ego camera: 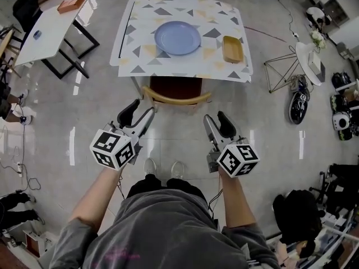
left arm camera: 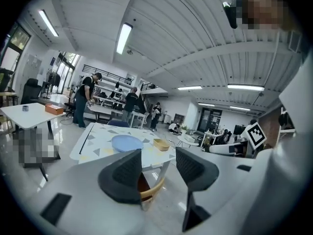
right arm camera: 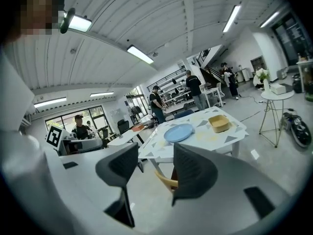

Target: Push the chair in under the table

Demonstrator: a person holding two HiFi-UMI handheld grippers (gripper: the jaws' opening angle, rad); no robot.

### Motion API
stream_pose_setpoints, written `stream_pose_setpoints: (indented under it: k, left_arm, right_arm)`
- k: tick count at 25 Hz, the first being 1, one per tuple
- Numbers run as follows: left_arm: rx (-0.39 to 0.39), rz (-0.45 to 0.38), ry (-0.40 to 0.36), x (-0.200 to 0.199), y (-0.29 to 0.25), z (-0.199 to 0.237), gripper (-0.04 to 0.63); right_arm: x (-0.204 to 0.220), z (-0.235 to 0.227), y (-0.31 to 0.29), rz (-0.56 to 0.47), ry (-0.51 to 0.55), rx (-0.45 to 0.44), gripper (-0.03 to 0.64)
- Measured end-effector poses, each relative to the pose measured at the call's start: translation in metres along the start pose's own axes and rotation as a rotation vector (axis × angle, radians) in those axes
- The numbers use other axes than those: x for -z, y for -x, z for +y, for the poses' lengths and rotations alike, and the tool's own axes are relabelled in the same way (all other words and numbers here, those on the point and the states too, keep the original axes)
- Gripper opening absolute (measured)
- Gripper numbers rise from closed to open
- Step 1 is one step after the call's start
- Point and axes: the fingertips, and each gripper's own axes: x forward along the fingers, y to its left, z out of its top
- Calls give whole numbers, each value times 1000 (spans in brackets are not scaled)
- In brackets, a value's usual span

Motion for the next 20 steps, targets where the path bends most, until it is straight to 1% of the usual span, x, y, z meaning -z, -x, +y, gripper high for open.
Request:
stream_pose_setpoints:
  k: [5,10,14,20]
  left_arm:
    - [43,-28,-66,-15,27,-1,216]
    - [83,-59,-102,-28,50,-5,216]
    - [108,-82,-130,-36,66,-7,213]
    - [162,-99,-138,-41,75,-14,206]
  right_arm:
    - [-2,43,5,-24,40,-12,230]
    - [-7,73,15,-51,61,-18,229]
    - [-12,90,25,-77,82,-23,229]
    - [-24,104,37,-116,113,-21,227]
